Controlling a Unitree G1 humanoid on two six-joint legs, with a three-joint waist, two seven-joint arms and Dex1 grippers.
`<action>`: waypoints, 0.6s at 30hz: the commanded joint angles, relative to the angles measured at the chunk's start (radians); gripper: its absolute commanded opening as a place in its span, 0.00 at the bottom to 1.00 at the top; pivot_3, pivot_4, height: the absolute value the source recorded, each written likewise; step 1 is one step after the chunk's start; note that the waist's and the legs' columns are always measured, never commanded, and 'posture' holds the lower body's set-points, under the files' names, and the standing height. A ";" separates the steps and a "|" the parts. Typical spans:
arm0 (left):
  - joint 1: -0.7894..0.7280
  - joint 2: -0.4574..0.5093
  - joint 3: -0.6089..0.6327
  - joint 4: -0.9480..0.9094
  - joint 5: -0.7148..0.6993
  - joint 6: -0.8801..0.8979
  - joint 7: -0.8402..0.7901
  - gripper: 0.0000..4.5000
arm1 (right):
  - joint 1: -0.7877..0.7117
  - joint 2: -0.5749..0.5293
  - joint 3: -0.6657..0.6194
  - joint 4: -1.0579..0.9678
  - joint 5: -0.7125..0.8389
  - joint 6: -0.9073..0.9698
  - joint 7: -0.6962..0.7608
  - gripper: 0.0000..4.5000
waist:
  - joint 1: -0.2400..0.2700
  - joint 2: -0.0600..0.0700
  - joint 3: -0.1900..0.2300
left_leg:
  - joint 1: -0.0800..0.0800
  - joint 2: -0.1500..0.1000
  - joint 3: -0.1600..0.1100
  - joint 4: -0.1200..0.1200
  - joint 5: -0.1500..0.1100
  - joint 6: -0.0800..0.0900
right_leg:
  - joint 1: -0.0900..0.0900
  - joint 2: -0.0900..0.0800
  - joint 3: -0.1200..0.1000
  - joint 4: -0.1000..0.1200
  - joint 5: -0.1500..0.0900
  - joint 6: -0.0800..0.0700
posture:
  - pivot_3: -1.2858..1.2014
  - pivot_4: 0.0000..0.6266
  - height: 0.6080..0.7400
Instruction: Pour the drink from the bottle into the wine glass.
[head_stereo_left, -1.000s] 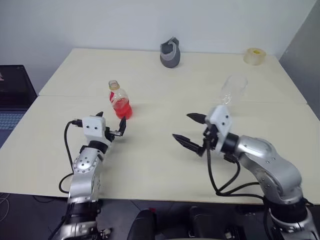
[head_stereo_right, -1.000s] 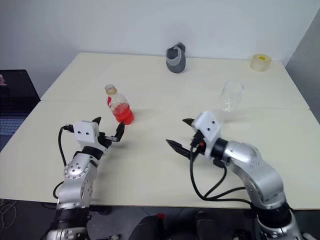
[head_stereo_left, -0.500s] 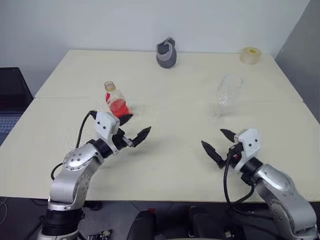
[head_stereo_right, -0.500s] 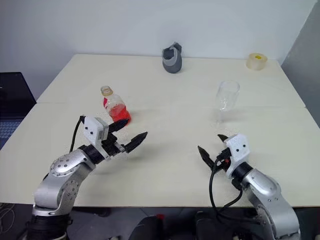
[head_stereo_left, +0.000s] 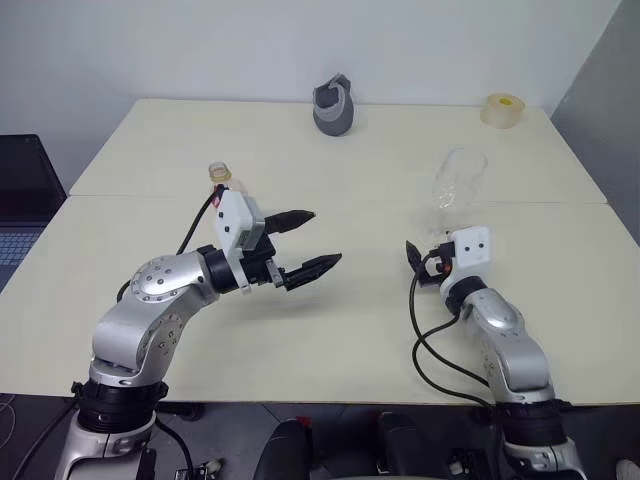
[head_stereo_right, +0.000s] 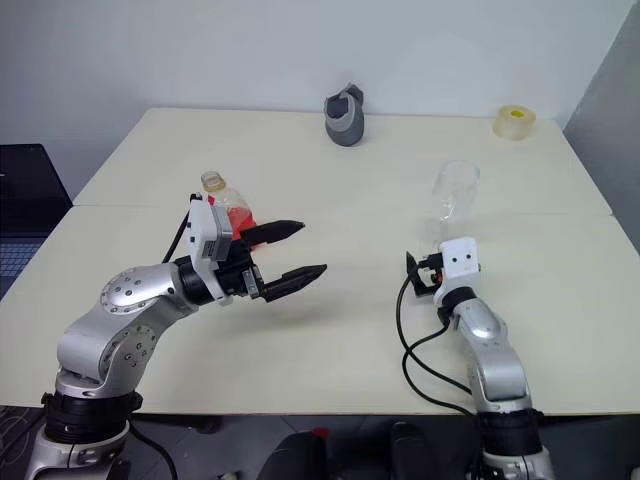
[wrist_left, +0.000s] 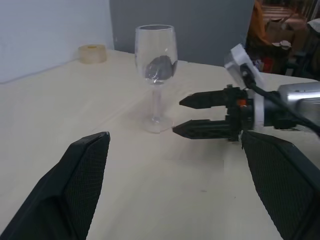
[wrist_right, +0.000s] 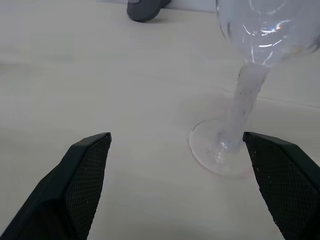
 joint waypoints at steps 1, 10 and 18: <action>-0.018 0.008 0.002 -0.009 0.008 -0.013 -0.004 1.00 | -0.073 0.014 -0.045 0.120 -0.020 -0.120 -0.040 1.00 | 0.000 0.000 0.000 | 0.000 0.000 0.001 0.000 0.000 0.000 | 0.000 0.000 0.000 0.000 0.000 0.000 | 0.52 0.24 1.00; -0.009 0.001 0.001 -0.005 0.020 -0.024 -0.003 1.00 | -0.173 0.037 -0.071 0.337 -0.035 -0.318 -0.074 1.00 | -0.002 0.000 0.000 | 0.001 0.001 0.005 0.000 0.000 0.000 | 0.000 0.000 0.002 0.002 0.000 0.000 | 0.52 0.24 1.00; -0.014 -0.005 -0.006 0.009 0.028 -0.031 -0.006 1.00 | -0.260 0.047 -0.067 0.494 -0.048 -0.409 -0.081 0.86 | -0.002 0.000 0.000 | 0.001 0.001 0.006 0.000 0.000 0.000 | -0.001 0.000 0.002 0.002 0.000 0.000 | 0.52 0.24 1.00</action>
